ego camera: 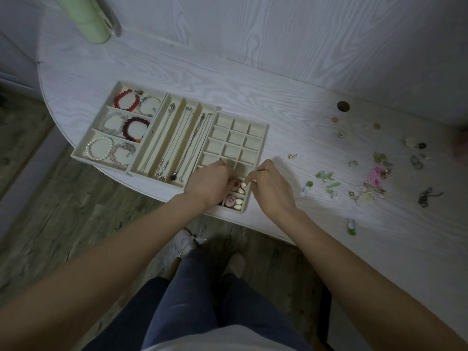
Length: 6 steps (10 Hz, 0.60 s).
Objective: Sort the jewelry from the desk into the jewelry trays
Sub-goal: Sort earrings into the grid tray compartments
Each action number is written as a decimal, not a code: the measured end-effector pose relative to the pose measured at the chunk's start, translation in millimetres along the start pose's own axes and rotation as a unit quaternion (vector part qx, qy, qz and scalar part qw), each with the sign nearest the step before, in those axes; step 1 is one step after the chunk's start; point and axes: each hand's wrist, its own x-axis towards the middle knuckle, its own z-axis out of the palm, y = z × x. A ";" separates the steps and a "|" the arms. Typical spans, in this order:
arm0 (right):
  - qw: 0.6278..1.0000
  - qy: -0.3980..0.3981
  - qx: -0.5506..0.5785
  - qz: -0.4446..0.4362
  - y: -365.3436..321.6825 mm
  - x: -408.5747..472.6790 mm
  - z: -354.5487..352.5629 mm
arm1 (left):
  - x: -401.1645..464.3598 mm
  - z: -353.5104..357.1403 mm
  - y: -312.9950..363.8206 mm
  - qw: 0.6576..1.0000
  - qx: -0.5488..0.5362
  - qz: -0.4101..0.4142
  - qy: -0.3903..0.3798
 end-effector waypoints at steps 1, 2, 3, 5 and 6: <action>0.992 -0.028 0.118 0.040 -2.2 -4.7 -0.6 | -3.2 -1.2 -1.2 0.996 0.068 0.041 -0.030; 0.987 -0.036 0.144 0.060 -7.8 -7.1 -6.3 | -4.4 -0.6 0.1 0.990 0.118 0.063 -0.039; 0.991 -0.041 0.110 0.061 -10.1 -7.5 -9.0 | -5.8 0.8 1.1 0.985 0.146 0.074 -0.046; 0.997 -0.021 -0.074 -0.016 -9.1 -8.5 -6.6 | -5.4 6.7 -4.9 0.967 0.224 0.111 -0.054; 0.994 -0.003 -0.091 -0.053 -8.7 -6.7 -2.9 | -7.2 5.8 -3.4 0.968 0.216 0.124 -0.035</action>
